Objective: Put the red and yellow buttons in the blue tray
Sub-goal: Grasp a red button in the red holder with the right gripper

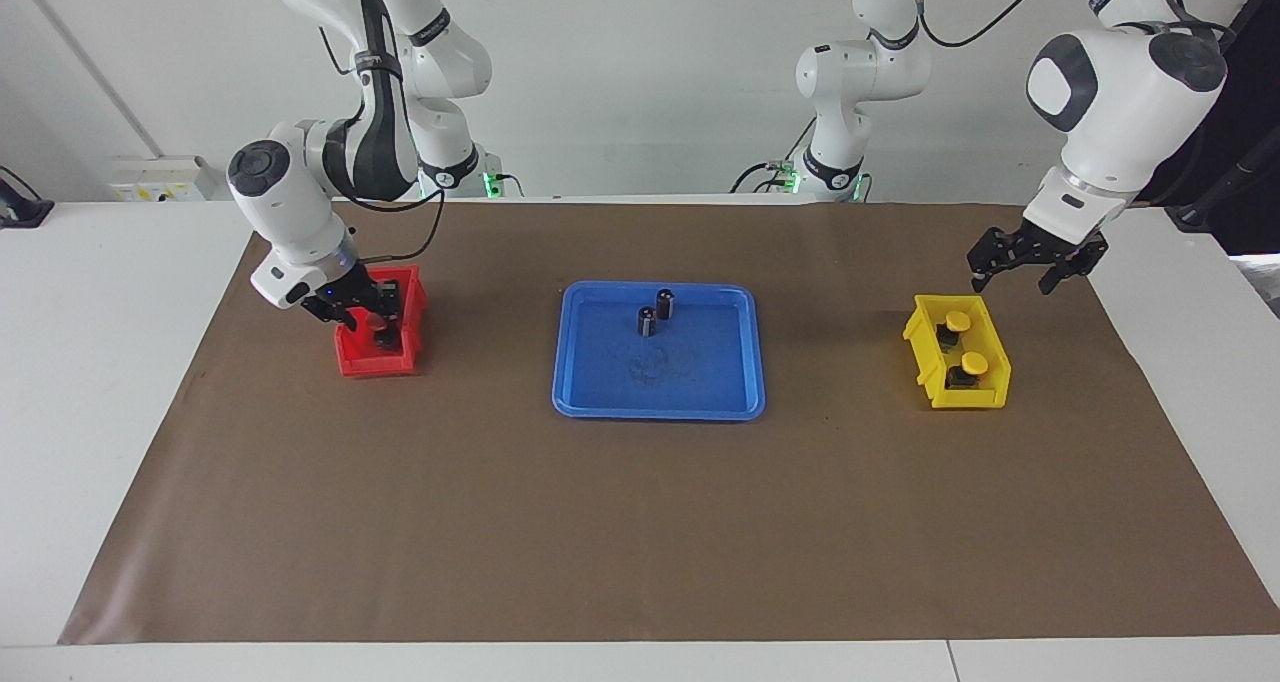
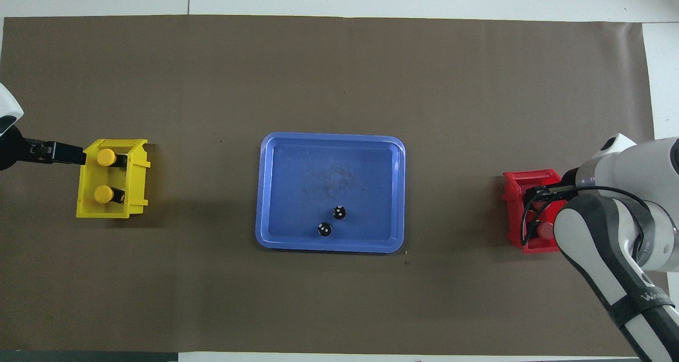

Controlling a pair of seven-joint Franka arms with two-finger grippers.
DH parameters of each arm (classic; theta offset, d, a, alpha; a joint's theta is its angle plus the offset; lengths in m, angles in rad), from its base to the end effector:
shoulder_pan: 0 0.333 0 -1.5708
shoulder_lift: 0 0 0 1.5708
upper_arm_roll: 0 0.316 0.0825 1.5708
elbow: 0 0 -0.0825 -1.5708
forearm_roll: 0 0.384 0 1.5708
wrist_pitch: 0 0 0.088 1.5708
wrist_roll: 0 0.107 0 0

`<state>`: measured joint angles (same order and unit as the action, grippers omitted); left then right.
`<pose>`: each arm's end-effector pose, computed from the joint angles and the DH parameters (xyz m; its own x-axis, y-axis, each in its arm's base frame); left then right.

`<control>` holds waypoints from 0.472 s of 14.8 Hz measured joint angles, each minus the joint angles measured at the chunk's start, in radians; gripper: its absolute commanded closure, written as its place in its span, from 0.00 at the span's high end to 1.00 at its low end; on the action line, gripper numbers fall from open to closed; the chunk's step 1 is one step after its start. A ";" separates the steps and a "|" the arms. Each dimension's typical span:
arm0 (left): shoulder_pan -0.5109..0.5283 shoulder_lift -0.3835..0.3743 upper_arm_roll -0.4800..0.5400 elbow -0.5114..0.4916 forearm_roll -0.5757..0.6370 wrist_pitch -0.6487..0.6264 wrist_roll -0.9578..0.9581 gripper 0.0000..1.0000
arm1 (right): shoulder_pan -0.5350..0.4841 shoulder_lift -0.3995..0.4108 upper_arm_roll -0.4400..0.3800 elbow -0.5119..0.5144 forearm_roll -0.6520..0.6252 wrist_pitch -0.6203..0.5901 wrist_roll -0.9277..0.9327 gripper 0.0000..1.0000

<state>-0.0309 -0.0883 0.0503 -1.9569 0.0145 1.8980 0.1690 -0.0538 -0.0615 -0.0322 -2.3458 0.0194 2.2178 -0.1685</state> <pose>0.5366 0.0122 0.5168 0.9877 -0.1537 0.0273 -0.1534 -0.9881 -0.0142 0.4862 -0.0413 0.3519 0.9955 0.0711 -0.0629 0.0695 -0.9972 -0.0276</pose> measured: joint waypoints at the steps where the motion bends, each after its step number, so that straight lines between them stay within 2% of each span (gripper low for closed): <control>1: 0.000 0.000 0.000 0.000 0.000 0.000 0.000 1.00 | 0.000 -0.001 0.000 -0.002 0.000 0.000 0.000 0.62; 2: 0.000 0.000 0.000 0.000 0.000 0.000 0.000 1.00 | 0.000 -0.003 0.000 -0.004 0.000 0.000 0.000 0.59; 4: 0.000 0.000 0.000 0.000 0.000 0.001 0.000 1.00 | 0.000 -0.009 0.001 -0.013 0.000 0.010 0.000 0.48; 7: 0.000 0.000 0.000 0.000 0.000 0.001 0.000 1.00 | 0.000 -0.011 0.004 -0.025 0.000 0.026 0.000 0.25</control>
<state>-0.0308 -0.0885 0.0503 -1.9570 0.0145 1.8985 0.1690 -0.0536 -0.0729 -0.0284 -2.3710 0.0194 2.2435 -0.1686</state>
